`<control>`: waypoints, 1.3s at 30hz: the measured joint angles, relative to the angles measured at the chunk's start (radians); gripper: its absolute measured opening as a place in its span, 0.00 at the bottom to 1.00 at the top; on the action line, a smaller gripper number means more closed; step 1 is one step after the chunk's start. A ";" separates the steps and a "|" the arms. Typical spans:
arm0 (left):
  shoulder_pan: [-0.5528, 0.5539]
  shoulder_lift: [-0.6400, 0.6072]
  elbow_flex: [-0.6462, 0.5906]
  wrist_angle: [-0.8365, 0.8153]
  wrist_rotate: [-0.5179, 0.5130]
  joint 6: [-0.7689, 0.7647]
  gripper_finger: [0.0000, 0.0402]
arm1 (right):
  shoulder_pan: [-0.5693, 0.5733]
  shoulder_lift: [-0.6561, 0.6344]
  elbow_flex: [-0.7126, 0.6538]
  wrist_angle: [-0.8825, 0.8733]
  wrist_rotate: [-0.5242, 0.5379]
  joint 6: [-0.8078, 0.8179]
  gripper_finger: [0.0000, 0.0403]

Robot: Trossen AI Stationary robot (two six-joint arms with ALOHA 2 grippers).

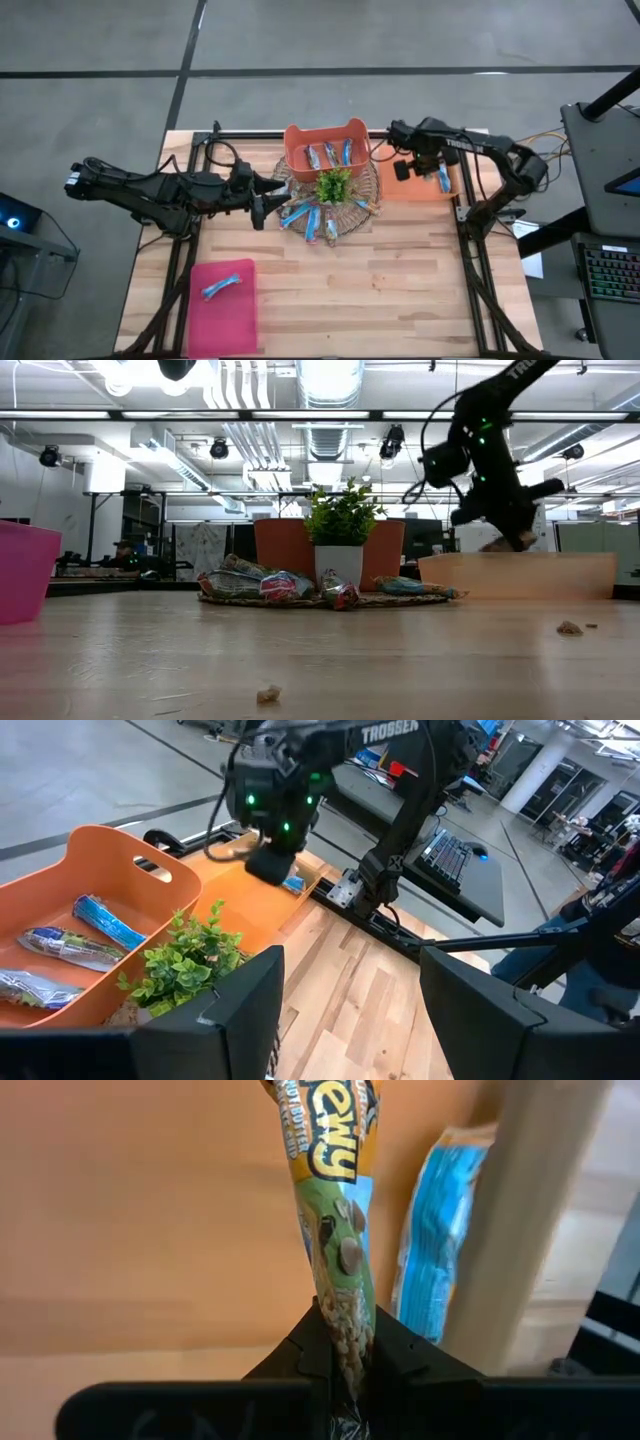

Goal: Pick and place Granola Bars by type
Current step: Put the orange granola bar into the orange bin

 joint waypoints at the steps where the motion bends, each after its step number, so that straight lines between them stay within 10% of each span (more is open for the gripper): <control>1: 0.000 0.000 0.000 0.000 0.000 0.000 0.54 | 0.000 -0.002 -0.024 0.011 -0.001 0.003 0.04; 22: 0.000 0.000 0.000 0.000 0.000 0.001 0.54 | -0.101 -0.036 -0.301 0.281 0.000 -0.001 0.04; 39: 0.000 0.000 0.000 0.000 0.001 -0.002 0.54 | -0.081 -0.195 -0.213 0.302 0.078 -0.089 0.44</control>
